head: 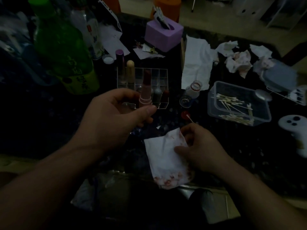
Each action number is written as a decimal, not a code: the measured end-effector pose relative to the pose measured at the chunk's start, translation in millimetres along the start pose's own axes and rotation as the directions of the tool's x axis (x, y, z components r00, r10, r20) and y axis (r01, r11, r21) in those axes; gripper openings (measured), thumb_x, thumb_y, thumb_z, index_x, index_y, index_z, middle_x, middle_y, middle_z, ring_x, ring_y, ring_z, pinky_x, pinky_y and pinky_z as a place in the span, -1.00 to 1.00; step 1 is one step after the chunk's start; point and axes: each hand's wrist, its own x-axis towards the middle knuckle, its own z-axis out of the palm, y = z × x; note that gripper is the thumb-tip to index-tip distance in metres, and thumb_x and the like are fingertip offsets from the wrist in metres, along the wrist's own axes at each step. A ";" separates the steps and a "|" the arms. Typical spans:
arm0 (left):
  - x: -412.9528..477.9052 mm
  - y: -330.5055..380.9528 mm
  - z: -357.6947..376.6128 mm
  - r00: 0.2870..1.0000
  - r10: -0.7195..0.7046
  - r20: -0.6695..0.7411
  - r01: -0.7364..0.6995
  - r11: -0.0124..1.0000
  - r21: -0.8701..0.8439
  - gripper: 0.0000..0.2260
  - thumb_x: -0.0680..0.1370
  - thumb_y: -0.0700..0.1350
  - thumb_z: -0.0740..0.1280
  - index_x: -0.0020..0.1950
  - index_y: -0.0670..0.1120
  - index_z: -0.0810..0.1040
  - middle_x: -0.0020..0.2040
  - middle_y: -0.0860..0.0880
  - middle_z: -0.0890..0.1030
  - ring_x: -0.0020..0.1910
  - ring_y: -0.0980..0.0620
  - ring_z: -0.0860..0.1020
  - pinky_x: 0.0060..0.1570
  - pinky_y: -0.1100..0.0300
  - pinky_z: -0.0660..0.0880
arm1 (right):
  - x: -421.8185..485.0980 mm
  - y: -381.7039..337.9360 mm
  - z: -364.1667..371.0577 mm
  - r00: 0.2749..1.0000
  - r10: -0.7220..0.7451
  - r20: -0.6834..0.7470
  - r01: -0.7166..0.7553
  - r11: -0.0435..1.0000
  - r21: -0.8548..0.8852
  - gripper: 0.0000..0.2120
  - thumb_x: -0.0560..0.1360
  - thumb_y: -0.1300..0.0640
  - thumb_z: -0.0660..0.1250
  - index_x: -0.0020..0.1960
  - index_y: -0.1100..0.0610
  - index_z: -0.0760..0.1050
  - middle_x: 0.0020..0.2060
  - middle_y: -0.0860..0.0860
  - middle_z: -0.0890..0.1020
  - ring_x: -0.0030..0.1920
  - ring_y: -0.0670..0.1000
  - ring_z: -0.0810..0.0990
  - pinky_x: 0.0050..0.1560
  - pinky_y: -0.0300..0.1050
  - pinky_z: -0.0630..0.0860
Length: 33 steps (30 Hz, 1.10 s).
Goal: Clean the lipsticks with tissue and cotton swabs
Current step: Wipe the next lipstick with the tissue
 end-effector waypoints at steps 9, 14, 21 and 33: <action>3.9 4.6 -18.1 0.991 0.040 -0.126 -0.020 0.987 0.162 -0.88 0.45 -0.07 0.51 -0.05 0.09 0.68 -0.15 0.22 0.71 -0.19 0.26 0.67 -0.21 0.40 0.55 | 3.4 -12.4 5.9 0.990 -0.111 -0.092 0.078 0.948 -0.310 -0.69 0.46 0.06 0.42 0.13 0.02 0.39 -0.10 -0.02 0.58 -0.09 0.08 0.58 -0.11 -0.01 0.54; 4.4 -8.9 -30.7 0.995 -0.055 -0.082 0.070 0.978 0.195 -0.87 0.44 -0.06 0.53 -0.03 0.06 0.71 -0.13 0.14 0.73 -0.10 0.16 0.69 0.00 0.10 0.62 | 12.2 -13.0 5.4 0.986 -0.126 -0.106 0.081 0.931 -0.355 -0.78 0.47 0.06 0.38 0.05 0.02 0.40 -0.13 -0.03 0.58 -0.13 0.06 0.57 -0.15 0.01 0.55; 4.7 -24.7 -40.1 0.996 -0.088 0.002 0.085 0.970 0.226 -0.88 0.44 -0.10 0.54 -0.05 0.03 0.71 -0.15 0.14 0.73 -0.14 0.19 0.69 -0.14 0.33 0.58 | 21.7 -21.7 16.5 0.905 -0.380 -0.193 0.244 0.833 -0.496 -0.82 0.43 0.04 0.41 -0.14 0.01 0.40 -0.19 -0.07 0.37 -0.10 0.02 0.33 -0.19 -0.13 0.22; 25.4 -73.8 -32.2 0.988 -0.036 -0.147 0.097 0.898 0.430 -0.79 0.41 -0.12 0.58 0.00 0.00 0.68 -0.08 0.10 0.67 -0.09 0.21 0.62 -0.08 0.39 0.48 | 51.6 -50.9 63.9 0.895 -0.378 -0.238 0.339 0.922 -0.189 -0.76 0.51 -0.07 0.40 0.11 0.01 0.62 -0.07 -0.02 0.54 0.00 -0.01 0.52 -0.06 -0.18 0.40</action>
